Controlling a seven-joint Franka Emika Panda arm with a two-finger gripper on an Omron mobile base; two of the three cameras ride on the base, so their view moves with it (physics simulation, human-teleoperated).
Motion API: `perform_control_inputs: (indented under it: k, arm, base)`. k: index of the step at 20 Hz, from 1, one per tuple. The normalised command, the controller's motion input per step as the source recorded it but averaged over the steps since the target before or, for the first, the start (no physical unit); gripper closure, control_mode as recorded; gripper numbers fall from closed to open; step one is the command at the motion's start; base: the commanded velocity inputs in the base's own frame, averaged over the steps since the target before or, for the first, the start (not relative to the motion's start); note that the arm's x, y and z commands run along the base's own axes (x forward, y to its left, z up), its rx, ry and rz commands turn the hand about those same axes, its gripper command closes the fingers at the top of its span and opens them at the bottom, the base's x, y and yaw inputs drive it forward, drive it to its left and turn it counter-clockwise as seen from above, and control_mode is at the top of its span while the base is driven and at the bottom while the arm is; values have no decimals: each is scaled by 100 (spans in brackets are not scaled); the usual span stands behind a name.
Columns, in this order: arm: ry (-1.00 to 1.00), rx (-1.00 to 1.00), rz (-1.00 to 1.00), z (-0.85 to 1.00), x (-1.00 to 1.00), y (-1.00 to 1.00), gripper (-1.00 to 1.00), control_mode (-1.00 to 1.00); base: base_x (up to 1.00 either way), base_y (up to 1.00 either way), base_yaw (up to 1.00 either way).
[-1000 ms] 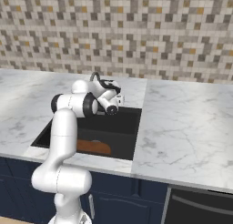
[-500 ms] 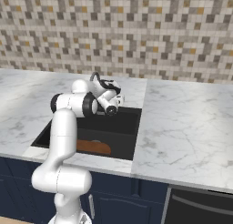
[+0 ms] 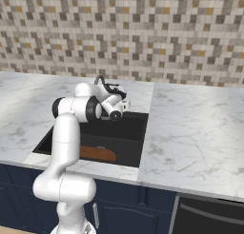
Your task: Turn on the sink faucet with hot water and rinse the cutting board for ten seconds, then turn off the faucet. Push the cutting board to reach the water if necessary.
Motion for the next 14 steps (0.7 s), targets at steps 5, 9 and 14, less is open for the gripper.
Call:
perform_control_inputs:
  k: [5,9,14]
  arm:
    - [0,0,0,0,-19,-80,-100,-100]
    - [0,0,0,0,-13,-84,-100,-100]
    - [0,0,0,0,-7,-86,-100,-100]
  base:
    - [0,0,0]
    - [0,0,0]
    - [0,0,0]
